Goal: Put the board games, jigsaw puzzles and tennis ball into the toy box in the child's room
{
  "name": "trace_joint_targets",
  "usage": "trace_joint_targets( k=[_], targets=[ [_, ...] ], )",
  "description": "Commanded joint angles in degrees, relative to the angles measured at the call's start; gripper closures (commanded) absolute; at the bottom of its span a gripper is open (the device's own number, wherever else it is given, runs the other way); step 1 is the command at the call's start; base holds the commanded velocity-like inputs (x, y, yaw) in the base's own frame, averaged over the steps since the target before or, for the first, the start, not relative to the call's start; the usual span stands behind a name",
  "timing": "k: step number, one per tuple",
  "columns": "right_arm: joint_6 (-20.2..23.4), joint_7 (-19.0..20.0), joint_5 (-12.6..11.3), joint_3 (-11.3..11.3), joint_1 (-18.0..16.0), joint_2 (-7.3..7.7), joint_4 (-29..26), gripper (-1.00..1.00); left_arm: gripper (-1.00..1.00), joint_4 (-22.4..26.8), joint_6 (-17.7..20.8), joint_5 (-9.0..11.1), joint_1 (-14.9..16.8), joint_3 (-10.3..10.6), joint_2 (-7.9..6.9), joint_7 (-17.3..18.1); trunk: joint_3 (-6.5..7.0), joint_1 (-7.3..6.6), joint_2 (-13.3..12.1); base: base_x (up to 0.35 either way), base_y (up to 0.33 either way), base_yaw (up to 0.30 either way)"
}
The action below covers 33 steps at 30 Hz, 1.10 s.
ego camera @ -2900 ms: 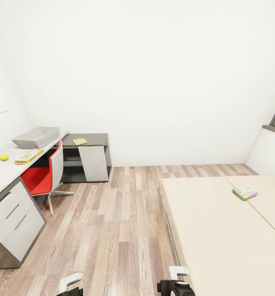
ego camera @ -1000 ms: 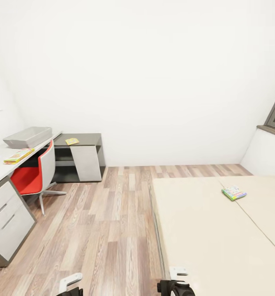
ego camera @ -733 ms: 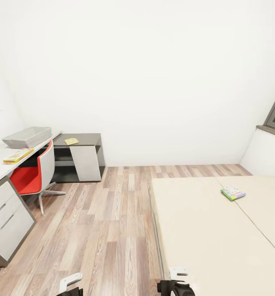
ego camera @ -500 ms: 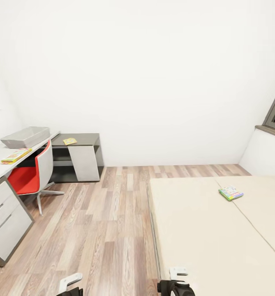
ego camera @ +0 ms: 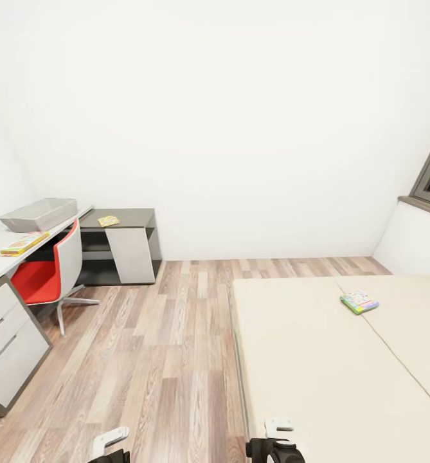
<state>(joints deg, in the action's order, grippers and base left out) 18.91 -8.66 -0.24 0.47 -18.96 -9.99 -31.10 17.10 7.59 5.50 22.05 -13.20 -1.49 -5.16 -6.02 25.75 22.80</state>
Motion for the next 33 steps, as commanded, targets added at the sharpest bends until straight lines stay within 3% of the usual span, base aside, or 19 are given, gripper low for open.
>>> trace_joint_targets(
  k=[1,23,33],
  targets=[
    [0.34,-0.22,-0.03,0.05,-0.03,-0.01,-0.10,-1.00,-1.00,0.13,0.33,0.58,0.02,0.11,0.00,-0.20,-0.13,0.03,0.12,0.000,-0.111,0.000],
    [0.36,-0.22,-0.03,0.06,-0.03,-0.01,-0.10,-1.00,-1.00,0.06,0.36,0.58,0.02,0.11,0.00,-0.20,-0.13,0.03,0.12,0.000,-0.068,0.000],
    [0.34,-0.22,-0.03,0.06,-0.03,-0.01,-0.10,-1.00,-1.00,0.07,0.36,0.56,0.02,0.11,0.00,-0.20,-0.13,0.03,0.12,0.000,-0.247,0.000]
  ],
)
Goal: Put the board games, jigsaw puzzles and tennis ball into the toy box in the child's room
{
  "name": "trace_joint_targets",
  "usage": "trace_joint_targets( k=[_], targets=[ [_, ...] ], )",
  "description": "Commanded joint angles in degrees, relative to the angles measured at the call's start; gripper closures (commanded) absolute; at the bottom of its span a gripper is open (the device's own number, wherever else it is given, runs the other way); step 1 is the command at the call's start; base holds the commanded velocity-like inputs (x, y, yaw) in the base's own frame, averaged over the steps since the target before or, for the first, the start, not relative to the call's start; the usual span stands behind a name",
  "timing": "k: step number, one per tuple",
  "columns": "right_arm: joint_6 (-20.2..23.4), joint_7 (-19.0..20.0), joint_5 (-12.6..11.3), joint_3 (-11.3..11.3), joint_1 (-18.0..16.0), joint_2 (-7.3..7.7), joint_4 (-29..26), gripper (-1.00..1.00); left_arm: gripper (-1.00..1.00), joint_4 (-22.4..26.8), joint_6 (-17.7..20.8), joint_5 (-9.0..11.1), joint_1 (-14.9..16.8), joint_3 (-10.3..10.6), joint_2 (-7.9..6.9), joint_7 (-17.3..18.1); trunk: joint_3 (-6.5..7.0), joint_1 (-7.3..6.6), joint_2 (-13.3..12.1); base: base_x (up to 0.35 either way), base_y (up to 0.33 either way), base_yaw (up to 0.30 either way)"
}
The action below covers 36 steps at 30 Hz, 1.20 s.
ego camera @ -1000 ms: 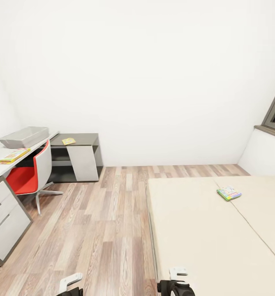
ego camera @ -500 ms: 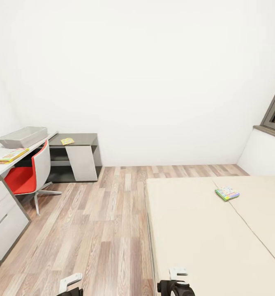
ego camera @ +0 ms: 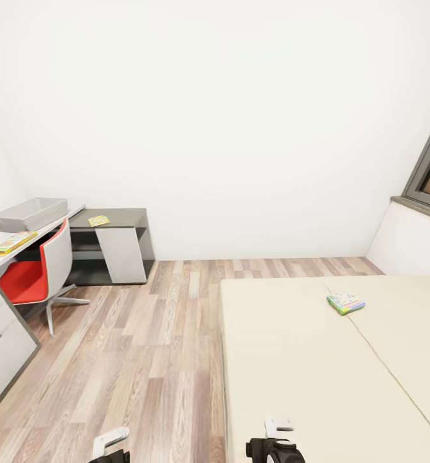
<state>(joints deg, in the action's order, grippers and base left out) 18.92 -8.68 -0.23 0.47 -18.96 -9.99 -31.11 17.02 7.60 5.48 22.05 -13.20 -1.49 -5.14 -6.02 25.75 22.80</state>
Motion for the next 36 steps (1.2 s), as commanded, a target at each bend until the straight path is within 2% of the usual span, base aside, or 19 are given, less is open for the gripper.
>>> trace_joint_targets(
  k=[1,17,36],
  targets=[
    [0.35,-0.20,-0.03,0.04,-0.03,-0.01,-0.10,-1.00,-1.00,0.13,0.35,0.58,0.01,0.10,0.00,-0.22,-0.12,0.03,0.12,0.000,-0.290,0.000],
    [0.35,-0.20,-0.03,0.05,-0.03,-0.01,-0.10,-1.00,-1.00,0.12,0.34,0.58,0.01,0.10,0.00,-0.22,-0.12,0.03,0.12,0.000,-0.255,0.000],
    [0.37,-0.20,-0.03,0.05,-0.03,-0.01,-0.10,-1.00,-1.00,0.13,0.31,0.58,0.01,0.10,0.00,-0.22,-0.12,0.03,0.12,0.000,-0.108,0.000]
  ],
)
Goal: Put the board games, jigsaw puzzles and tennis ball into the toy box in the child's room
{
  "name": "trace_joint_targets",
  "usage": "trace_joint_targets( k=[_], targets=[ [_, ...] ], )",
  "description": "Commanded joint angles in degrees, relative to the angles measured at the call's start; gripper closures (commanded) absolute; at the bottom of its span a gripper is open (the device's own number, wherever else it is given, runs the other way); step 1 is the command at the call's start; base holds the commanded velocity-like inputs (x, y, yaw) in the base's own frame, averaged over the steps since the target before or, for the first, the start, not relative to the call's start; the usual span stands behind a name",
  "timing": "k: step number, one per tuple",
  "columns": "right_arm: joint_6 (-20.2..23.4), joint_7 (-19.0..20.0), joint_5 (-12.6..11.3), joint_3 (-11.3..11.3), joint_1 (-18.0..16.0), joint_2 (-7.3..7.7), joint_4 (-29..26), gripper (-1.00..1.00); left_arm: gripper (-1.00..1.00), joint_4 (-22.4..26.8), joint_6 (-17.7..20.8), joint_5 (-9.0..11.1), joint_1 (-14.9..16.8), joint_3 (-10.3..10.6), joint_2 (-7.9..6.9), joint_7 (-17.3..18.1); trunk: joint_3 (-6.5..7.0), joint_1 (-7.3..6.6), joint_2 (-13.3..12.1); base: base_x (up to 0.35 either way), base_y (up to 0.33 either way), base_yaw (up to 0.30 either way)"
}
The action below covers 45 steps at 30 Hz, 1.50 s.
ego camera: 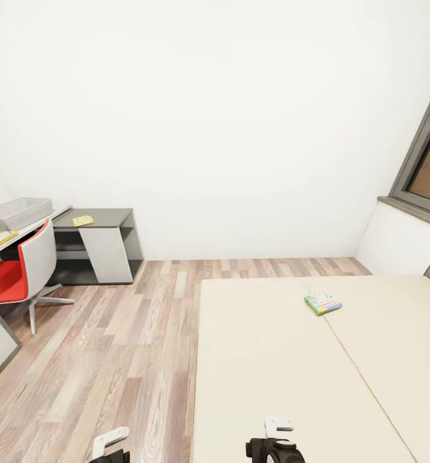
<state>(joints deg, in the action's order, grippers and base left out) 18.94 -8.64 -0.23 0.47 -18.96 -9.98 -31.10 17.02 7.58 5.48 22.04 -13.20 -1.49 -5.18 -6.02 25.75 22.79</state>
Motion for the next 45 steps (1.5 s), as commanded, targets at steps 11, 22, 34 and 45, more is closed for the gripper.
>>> trace_joint_targets(
  k=[11,22,34,45],
  targets=[
    [0.33,-0.23,-0.03,0.05,-0.03,-0.01,-0.10,-1.00,-1.00,0.12,0.33,0.58,0.02,0.11,0.00,-0.19,-0.13,0.04,0.13,0.000,-0.024,0.000],
    [0.31,-0.23,-0.03,0.05,-0.03,-0.01,-0.11,-1.00,-1.00,0.12,0.33,0.58,0.02,0.11,0.00,-0.19,-0.13,0.04,0.13,0.000,-0.075,0.000],
    [0.32,-0.23,-0.03,0.05,-0.03,-0.01,-0.11,-1.00,-1.00,0.12,0.33,0.58,0.02,0.11,0.00,-0.19,-0.13,0.04,0.13,0.000,-0.046,0.000],
    [0.31,-0.23,-0.03,0.05,-0.03,-0.01,-0.11,-1.00,-1.00,0.12,0.33,0.58,0.02,0.11,0.00,-0.19,-0.13,0.04,0.13,0.000,-0.097,0.000]
  ],
)
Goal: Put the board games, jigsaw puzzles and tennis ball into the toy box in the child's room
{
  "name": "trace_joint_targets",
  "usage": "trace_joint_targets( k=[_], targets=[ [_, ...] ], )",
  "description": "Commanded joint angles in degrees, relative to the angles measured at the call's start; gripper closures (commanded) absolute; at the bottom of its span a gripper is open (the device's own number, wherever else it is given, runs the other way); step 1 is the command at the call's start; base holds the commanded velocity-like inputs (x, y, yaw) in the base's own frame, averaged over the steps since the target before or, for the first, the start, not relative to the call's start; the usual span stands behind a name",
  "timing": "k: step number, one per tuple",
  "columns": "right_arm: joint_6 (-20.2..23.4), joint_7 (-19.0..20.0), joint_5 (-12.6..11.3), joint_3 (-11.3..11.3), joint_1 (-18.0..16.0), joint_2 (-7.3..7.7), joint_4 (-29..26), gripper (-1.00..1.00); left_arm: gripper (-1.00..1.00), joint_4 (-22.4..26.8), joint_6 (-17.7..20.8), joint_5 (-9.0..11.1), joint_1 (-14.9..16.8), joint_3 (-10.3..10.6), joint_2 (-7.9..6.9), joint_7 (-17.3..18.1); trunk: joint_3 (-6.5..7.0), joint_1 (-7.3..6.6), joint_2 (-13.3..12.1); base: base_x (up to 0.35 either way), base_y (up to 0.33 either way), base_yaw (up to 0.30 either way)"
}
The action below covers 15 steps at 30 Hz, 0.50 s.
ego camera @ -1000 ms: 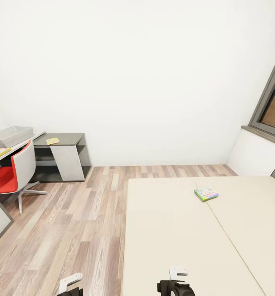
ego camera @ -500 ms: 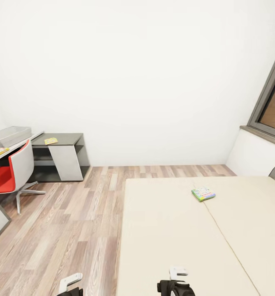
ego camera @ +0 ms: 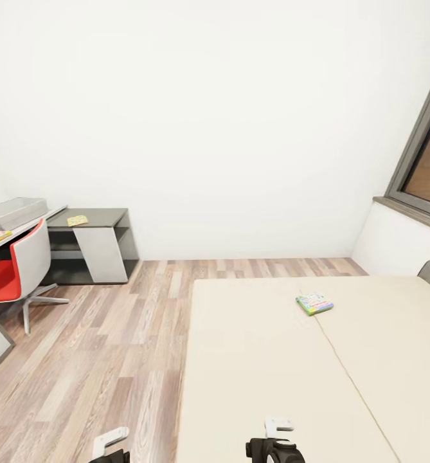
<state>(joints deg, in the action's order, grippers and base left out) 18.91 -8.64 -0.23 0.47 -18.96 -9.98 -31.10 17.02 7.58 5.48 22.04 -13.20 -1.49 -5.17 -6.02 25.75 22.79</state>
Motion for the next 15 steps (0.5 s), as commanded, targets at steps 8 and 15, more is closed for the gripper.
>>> trace_joint_targets(
  k=[8,15],
  targets=[
    [0.34,-0.23,-0.03,0.05,-0.03,-0.01,-0.11,-1.00,-1.00,0.12,0.33,0.58,0.02,0.11,0.00,-0.19,-0.13,0.04,0.13,0.000,-0.037,0.000],
    [0.35,-0.23,-0.03,0.05,-0.03,-0.01,-0.11,-1.00,-1.00,0.12,0.33,0.58,0.02,0.11,0.00,-0.19,-0.13,0.04,0.13,0.022,-0.027,0.000]
  ],
)
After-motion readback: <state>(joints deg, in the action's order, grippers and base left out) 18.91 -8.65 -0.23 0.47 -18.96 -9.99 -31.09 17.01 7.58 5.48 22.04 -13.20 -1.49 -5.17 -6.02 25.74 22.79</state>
